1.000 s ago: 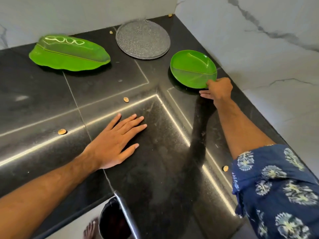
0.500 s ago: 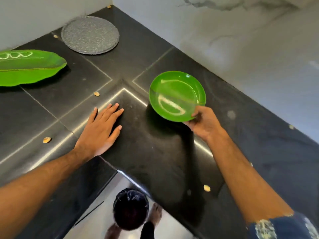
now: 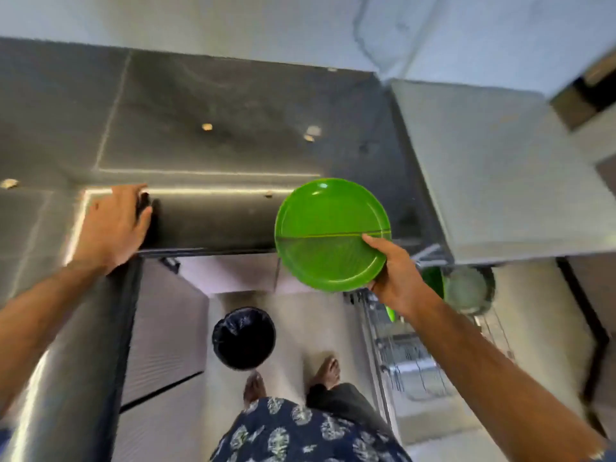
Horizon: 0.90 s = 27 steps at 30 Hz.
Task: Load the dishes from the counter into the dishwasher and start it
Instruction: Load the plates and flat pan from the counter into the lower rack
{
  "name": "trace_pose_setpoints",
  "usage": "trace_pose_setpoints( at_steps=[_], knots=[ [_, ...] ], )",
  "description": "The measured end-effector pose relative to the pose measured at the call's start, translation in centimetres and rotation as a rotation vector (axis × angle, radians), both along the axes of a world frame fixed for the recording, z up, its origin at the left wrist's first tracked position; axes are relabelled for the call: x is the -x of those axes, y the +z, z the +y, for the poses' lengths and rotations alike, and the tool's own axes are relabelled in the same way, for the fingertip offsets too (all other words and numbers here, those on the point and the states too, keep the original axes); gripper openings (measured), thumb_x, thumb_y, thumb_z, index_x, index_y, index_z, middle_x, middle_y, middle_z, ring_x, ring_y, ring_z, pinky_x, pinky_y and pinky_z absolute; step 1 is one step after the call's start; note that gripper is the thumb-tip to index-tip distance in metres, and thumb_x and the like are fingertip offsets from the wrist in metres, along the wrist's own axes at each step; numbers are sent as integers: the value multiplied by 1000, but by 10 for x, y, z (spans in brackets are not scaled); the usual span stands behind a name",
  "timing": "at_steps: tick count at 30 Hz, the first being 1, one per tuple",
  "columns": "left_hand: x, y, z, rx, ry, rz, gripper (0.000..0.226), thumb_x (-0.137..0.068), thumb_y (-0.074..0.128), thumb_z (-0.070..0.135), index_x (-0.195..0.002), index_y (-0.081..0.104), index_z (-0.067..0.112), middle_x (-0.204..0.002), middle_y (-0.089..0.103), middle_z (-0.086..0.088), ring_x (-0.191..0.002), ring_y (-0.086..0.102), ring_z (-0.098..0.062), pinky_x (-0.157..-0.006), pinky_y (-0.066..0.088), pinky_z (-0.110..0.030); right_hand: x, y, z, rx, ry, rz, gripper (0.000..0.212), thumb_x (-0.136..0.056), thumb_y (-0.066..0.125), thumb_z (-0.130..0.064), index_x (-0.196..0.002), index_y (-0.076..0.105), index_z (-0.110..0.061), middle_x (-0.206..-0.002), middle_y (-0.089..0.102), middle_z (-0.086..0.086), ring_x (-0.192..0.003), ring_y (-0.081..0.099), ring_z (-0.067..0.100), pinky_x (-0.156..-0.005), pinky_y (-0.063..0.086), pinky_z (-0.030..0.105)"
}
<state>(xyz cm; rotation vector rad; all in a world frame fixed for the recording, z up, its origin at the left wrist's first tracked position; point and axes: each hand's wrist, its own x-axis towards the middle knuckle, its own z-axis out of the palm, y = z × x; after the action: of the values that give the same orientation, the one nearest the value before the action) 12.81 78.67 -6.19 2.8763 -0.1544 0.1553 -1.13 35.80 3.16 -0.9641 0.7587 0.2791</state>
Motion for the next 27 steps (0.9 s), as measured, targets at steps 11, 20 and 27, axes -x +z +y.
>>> trace_pose_setpoints(
  at_steps=[11,20,27],
  knots=[
    [126,-17,-394,18,-1378,-22,43,-95,42,25,-134,59,14,-136,58,-4,-120,54,-24,-98,39,-39,204,-54,-215,40,-466,74,29,-94,53,-7,-121,64,-7,-109,74,13,-95,73,26,-81,61,36],
    [190,-131,-630,-222,-1551,377,40,-91,48,22,-131,53,16,-129,55,-6,-115,56,-27,-93,49,-41,279,-189,-396,264,-565,355,33,-90,51,-4,-111,60,-27,-107,69,10,-93,66,26,-83,55,45],
    [181,-263,-780,-377,-1339,418,48,-80,37,32,-116,58,9,-110,61,-13,-100,60,-38,-80,53,-49,250,-323,-505,844,-170,419,30,-94,45,-9,-123,51,-13,-109,64,22,-101,62,38,-87,53,49]
  ],
)
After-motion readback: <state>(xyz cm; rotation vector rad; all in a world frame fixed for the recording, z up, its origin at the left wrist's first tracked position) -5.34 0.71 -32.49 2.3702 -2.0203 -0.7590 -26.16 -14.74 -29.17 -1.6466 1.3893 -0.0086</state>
